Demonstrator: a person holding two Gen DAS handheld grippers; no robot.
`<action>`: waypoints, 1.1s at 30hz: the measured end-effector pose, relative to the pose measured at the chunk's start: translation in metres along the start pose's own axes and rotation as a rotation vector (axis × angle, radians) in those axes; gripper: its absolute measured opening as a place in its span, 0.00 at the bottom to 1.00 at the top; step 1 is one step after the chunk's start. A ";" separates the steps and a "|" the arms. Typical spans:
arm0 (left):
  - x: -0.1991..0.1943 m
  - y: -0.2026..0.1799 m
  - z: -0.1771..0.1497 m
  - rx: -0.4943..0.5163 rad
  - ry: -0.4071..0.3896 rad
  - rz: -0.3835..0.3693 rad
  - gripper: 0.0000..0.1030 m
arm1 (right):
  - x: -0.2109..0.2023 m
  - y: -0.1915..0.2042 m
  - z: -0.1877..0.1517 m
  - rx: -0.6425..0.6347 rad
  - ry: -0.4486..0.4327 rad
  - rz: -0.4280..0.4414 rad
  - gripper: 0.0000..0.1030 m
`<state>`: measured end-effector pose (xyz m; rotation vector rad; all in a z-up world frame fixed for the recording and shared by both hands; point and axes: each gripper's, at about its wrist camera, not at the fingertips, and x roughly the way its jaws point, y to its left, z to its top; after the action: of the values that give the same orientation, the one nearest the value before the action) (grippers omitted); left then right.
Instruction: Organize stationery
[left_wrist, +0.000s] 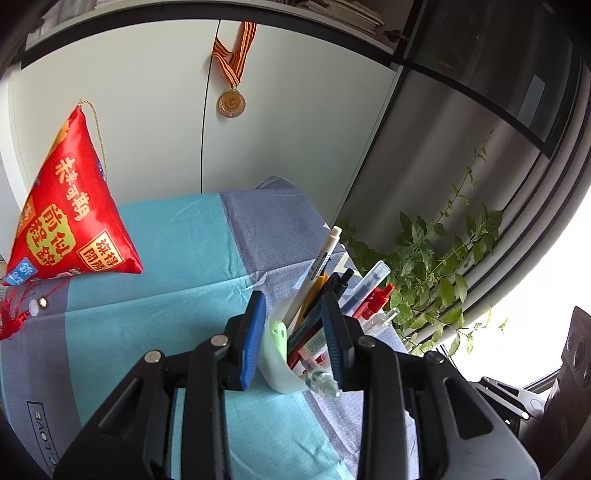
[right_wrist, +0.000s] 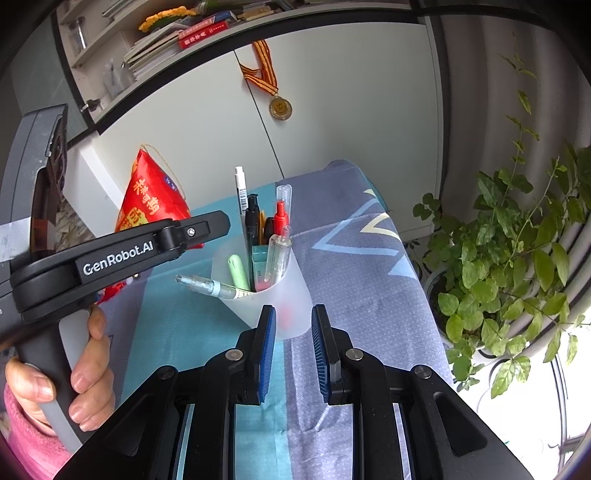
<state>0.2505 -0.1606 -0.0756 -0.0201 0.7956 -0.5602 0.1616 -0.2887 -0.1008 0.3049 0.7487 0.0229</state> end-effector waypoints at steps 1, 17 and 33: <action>-0.003 0.000 -0.001 0.002 -0.006 0.005 0.29 | -0.001 0.001 0.000 -0.001 -0.001 0.000 0.20; -0.104 -0.012 -0.027 0.120 -0.216 0.256 0.55 | -0.048 0.036 -0.003 -0.057 -0.073 -0.025 0.20; -0.215 -0.007 -0.096 0.184 -0.319 0.456 0.76 | -0.130 0.095 -0.032 -0.137 -0.187 -0.087 0.26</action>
<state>0.0609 -0.0447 0.0018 0.2318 0.4139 -0.1869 0.0529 -0.2062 -0.0103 0.1419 0.5708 -0.0359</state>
